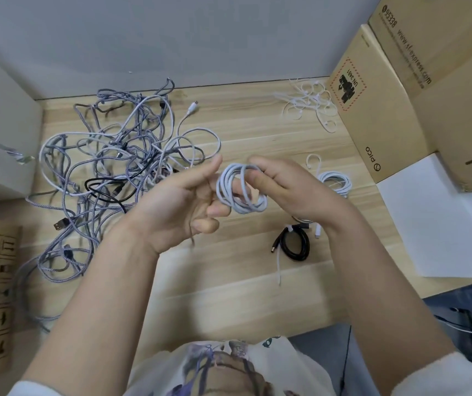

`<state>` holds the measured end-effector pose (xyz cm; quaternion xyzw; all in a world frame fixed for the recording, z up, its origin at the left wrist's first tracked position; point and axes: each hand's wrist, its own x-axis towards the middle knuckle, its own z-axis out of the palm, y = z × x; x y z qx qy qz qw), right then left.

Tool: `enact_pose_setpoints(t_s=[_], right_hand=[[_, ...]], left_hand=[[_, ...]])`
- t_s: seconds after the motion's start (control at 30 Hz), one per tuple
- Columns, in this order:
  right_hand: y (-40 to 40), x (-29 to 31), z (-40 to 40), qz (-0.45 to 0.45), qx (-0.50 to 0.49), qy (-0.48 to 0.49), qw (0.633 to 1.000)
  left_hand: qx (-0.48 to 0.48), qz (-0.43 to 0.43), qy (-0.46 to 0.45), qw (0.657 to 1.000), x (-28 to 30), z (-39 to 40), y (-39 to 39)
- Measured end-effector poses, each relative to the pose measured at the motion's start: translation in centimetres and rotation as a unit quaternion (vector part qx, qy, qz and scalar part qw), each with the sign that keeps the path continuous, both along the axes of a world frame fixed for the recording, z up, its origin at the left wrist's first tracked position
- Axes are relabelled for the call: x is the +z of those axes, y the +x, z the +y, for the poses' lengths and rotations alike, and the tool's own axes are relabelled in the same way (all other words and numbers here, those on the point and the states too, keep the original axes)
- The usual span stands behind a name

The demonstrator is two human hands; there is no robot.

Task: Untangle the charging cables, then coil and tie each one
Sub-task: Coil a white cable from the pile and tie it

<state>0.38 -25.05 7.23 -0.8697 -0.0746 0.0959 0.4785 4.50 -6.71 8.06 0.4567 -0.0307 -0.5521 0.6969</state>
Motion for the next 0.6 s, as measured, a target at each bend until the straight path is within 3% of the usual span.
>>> enact_pose_setpoints(t_s=[0.13, 0.23, 0.43, 0.53, 0.6], right_hand=[[1.3, -1.1, -0.4, -0.045, 0.007, -0.039, 0.998], [2.1, -2.0, -0.5, -0.058, -0.006, -0.002, 0.998], [3.9, -5.4, -3.0, -0.062, -0.025, -0.002, 0.998], [5.5, -8.4, -7.2, -0.039, -0.151, -0.084, 0.984], [6.3, -10.5, -10.3, 0.019, -0.291, -0.182, 0.939]], left_hand=[[-0.025, 0.047, -0.052, 0.997, -0.6, -0.9, 0.3], [-0.005, 0.044, -0.058, 0.997, -1.1, -1.8, 0.7], [0.060, -0.019, 0.019, 0.998, -1.6, -3.8, 0.9], [0.077, -0.030, 0.032, 0.996, -1.9, -3.9, 1.3], [0.086, -0.029, 0.035, 0.995, -2.1, -3.8, 1.7]])
